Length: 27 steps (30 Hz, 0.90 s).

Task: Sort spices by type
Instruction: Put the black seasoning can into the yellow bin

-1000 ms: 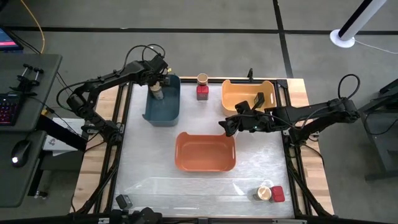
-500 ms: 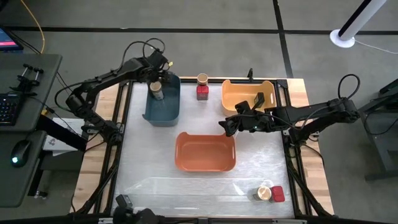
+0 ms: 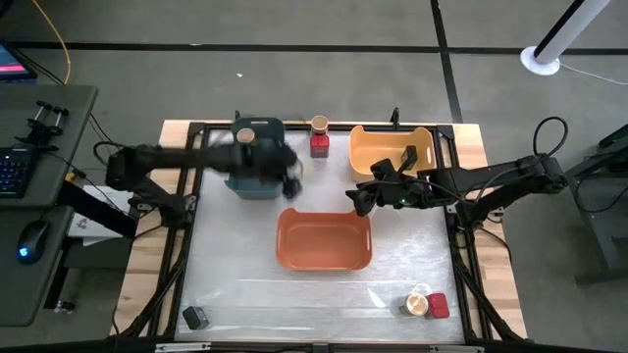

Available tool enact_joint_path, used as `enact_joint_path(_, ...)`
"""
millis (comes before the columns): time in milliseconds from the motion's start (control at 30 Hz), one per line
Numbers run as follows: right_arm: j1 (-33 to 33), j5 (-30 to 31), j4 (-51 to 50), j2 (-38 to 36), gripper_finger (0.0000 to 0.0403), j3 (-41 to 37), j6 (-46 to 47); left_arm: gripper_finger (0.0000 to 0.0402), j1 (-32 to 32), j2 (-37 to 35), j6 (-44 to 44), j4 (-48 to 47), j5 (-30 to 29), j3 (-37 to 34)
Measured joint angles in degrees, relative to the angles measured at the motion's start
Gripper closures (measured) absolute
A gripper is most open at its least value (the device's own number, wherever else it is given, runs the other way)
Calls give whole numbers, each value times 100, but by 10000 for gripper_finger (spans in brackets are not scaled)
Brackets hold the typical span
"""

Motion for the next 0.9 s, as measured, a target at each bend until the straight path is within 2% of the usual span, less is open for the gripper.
enact_joint_path(100, 0, -2, -54, 0, 171, 0, -17, 110, -1189, 2, 16, -109, 44, -35)
enact_joint_path(200, 0, -2, -140, 0, 171, -2, -20, 110, -2210, -52, -480, -476, -13, -117)
enact_joint_path(367, 0, -4, -149, 0, 171, -2, -18, 110, -3512, -448, -2008, -1555, -28, -197)
enact_joint_path(500, 0, -7, -150, 0, 171, -2, -22, 110, -4459, -888, -3384, -1950, 381, -197)
enact_joint_path(633, 0, -9, -149, 0, 171, -2, -136, 110, -5000, -1049, -5373, -2344, 1383, -193)
enact_joint_path(700, 0, -9, -149, 0, 171, -2, -168, 110, -5153, -1036, -6415, -2376, 1697, -197)
enact_joint_path(800, 0, -9, -150, 0, 171, -2, -173, 110, -5393, -951, -7448, -2315, 1770, -196)
enact_joint_path(900, 0, -20, -151, 0, 171, -2, -173, 115, -5657, -774, -7974, -2075, 1799, -197)
